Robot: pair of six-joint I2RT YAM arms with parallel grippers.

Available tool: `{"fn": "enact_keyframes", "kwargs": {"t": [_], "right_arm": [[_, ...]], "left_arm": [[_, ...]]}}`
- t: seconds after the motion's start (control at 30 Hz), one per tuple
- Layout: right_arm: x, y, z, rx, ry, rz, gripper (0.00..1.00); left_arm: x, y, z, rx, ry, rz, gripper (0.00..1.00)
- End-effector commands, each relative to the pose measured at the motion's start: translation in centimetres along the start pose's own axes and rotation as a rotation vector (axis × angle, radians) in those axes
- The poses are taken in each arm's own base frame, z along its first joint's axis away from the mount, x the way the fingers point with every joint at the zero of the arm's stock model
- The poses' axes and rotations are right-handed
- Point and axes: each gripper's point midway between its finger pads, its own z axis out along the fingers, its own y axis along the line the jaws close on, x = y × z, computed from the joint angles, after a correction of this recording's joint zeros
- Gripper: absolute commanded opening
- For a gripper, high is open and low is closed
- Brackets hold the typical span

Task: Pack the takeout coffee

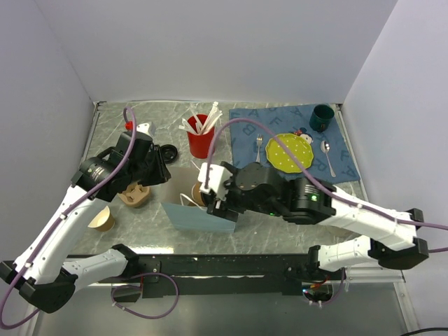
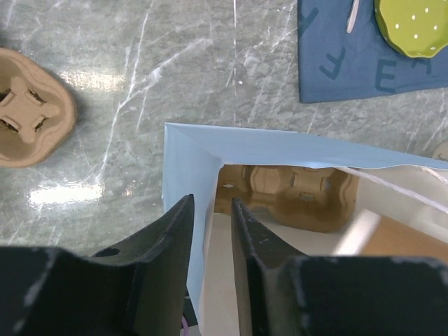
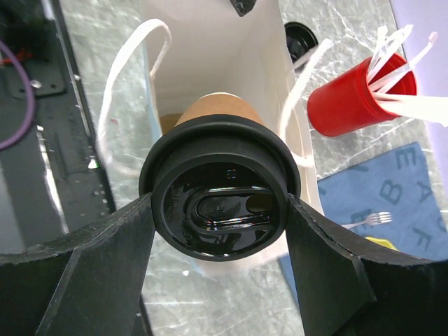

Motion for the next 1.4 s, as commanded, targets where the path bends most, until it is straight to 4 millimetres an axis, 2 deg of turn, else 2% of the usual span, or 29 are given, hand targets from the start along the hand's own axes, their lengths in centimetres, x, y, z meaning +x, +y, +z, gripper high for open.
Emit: {"fn": "enact_keyframes", "kwargs": {"t": [0.0, 0.1, 0.27, 0.47, 0.63, 0.8, 0.97, 1.23, 1.37], "right_arm": [[-2.6, -1.1, 1.1, 0.047, -0.038, -0.065, 0.44], [-2.4, -1.1, 2.0, 0.036, -0.002, -0.100, 0.44], [-1.9, -1.1, 3.0, 0.014, 0.029, -0.074, 0.44], [-2.5, -2.4, 2.3, 0.040, 0.032, -0.027, 0.44], [-2.2, -3.2, 2.2, 0.047, 0.040, 0.000, 0.44], [-0.8, -3.1, 3.3, 0.021, 0.075, 0.008, 0.44], [0.1, -3.2, 4.1, 0.004, 0.110, -0.010, 0.43], [0.7, -2.2, 3.7, -0.039, 0.104, -0.013, 0.42], [1.3, -1.7, 3.6, -0.059, 0.112, -0.010, 0.42]], "left_arm": [[-0.9, 0.4, -0.2, -0.023, -0.033, 0.014, 0.34], [-0.7, 1.0, 0.2, -0.063, -0.025, 0.008, 0.33], [-1.8, 0.3, 0.3, -0.043, -0.045, 0.007, 0.29], [-2.8, -0.6, 0.2, -0.013, -0.063, -0.006, 0.32], [-2.3, -0.4, 0.2, -0.001, -0.062, 0.002, 0.31], [-2.1, -0.5, 0.2, 0.015, -0.064, -0.011, 0.31], [-2.8, 0.0, 0.1, -0.024, -0.074, -0.029, 0.33], [-3.7, 0.8, 0.7, -0.050, -0.060, -0.052, 0.32], [-3.9, -0.7, 0.3, 0.040, -0.064, -0.042, 0.31]]}}
